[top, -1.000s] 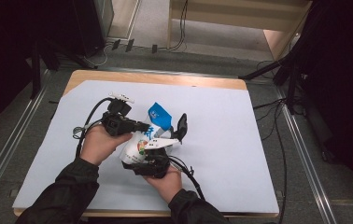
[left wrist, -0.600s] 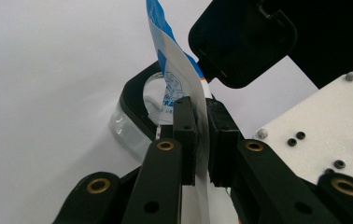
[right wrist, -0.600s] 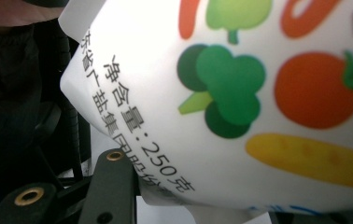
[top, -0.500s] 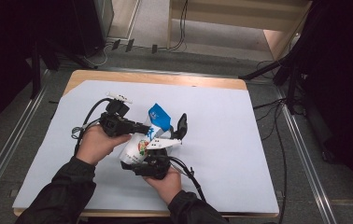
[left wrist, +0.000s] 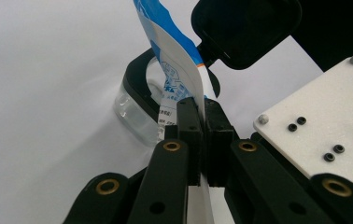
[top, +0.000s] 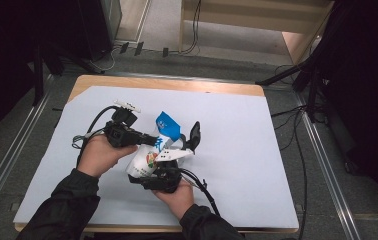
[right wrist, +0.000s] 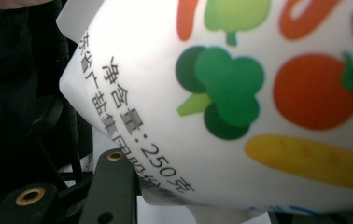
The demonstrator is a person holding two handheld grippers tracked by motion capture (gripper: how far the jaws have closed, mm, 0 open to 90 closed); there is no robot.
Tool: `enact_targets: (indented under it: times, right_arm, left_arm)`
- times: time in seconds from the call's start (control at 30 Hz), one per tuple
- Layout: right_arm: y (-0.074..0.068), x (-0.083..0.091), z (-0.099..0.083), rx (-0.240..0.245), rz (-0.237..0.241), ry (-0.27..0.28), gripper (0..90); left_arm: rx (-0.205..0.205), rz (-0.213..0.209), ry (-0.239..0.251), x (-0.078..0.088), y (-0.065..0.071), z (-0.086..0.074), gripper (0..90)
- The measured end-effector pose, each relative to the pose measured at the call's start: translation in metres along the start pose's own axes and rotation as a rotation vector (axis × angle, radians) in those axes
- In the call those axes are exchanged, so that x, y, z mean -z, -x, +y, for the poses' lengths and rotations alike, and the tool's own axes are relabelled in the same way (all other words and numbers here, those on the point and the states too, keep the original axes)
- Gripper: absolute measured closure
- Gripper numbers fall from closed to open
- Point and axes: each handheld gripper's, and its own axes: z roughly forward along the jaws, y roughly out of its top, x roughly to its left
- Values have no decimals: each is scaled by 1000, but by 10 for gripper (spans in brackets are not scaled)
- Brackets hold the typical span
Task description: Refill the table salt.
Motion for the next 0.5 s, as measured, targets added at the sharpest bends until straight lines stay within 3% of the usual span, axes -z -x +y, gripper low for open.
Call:
enact_targets:
  times: [0.37, 0.5]
  right_arm:
    - [0, 0, 4, -2, -41, -15, 577]
    - [1, 1, 5, -21, -28, -4, 591]
  left_arm:
    - [4, 21, 13, -4, 3, 4, 896]
    - [5, 14, 23, -5, 3, 5, 893]
